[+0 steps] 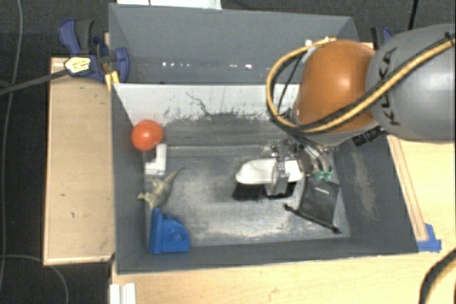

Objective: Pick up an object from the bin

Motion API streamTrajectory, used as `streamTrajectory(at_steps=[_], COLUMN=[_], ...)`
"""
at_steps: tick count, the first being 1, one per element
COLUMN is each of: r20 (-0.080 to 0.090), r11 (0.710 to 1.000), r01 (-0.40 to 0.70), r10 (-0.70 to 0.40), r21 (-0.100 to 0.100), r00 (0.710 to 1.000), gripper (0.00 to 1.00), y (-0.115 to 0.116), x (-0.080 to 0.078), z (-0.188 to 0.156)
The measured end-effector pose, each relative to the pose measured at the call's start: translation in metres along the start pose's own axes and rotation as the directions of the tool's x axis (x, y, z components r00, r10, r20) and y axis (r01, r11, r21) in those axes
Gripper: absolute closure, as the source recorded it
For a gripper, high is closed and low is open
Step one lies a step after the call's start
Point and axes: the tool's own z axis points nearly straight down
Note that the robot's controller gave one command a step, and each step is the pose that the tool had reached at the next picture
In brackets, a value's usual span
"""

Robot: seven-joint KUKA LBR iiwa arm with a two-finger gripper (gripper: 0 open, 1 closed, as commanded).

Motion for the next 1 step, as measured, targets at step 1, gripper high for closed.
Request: streamTrajectory(at_steps=[1], r20=[-0.008], r11=[1.0], r01=[-0.01], r10=[0.01], r21=[0.0], r00=[1.0], gripper=[1.0], y=[-0.0031], x=[-0.0003], z=[-0.0559])
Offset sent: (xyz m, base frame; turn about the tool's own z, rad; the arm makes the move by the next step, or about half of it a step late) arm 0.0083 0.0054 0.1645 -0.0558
